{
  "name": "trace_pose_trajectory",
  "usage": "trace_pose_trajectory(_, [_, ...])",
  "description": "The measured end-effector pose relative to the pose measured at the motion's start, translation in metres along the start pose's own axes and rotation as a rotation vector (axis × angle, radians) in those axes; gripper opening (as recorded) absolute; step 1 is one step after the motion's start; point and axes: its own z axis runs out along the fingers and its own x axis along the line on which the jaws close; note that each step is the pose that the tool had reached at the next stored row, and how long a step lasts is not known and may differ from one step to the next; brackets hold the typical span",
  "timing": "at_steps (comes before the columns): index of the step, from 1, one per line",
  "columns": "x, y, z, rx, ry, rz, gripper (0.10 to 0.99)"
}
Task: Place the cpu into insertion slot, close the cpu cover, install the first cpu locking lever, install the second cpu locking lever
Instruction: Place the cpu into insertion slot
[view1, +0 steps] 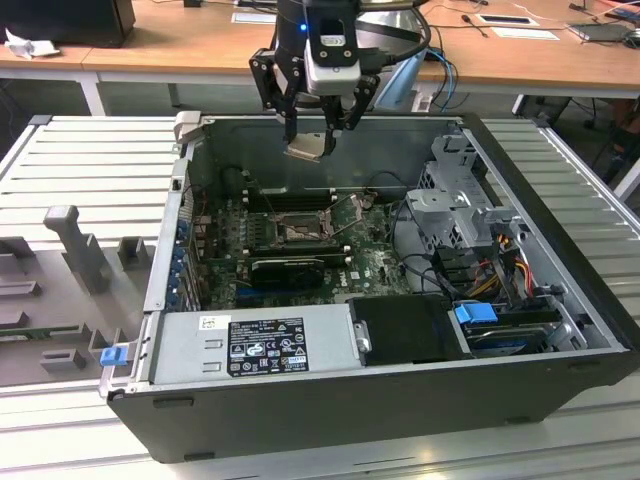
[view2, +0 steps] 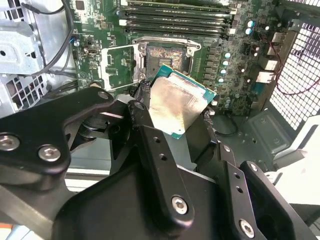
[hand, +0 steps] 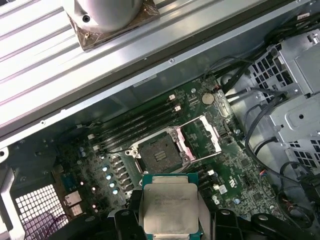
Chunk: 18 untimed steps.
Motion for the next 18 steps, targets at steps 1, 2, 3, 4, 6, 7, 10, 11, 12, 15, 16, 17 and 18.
trace_pose_trajectory(1, [0.0, 0.0, 0.0, 0.0, -0.0003, 0.003, 0.529])
trace_pose_trajectory(2, [0.0, 0.0, 0.0, 0.0, -0.001, 0.011, 0.529])
trace_pose_trajectory(3, [0.0, 0.0, 0.0, 0.0, -0.0016, 0.019, 0.529])
trace_pose_trajectory(4, [0.0, 0.0, 0.0, -0.001, -0.002, 0.024, 0.529])
trace_pose_trajectory(6, [0.0, 0.0, 0.0, -0.001, -0.0027, 0.032, 0.529])
trace_pose_trajectory(7, [0.0, 0.0, 0.0, -0.001, -0.0031, 0.035, 0.529])
trace_pose_trajectory(10, [0.0, 0.0, 0.0, -0.001, -0.0045, 0.052, 0.529])
trace_pose_trajectory(11, [0.0, 0.0, 0.0, -0.001, -0.0053, 0.06, 0.529])
trace_pose_trajectory(12, [0.0, 0.0, 0.0, -0.002, -0.0061, 0.07, 0.529])
trace_pose_trajectory(15, [0.0, 0.0, 0.0, -0.002, -0.0074, 0.085, 0.529])
trace_pose_trajectory(16, [0.0, 0.0, 0.0, -0.002, -0.0078, 0.09, 0.529])
trace_pose_trajectory(17, [0.0, 0.0, 0.0, -0.002, -0.0082, 0.093, 0.529])
trace_pose_trajectory(18, [0.0, 0.0, 0.0, -0.002, -0.0086, 0.099, 0.529])
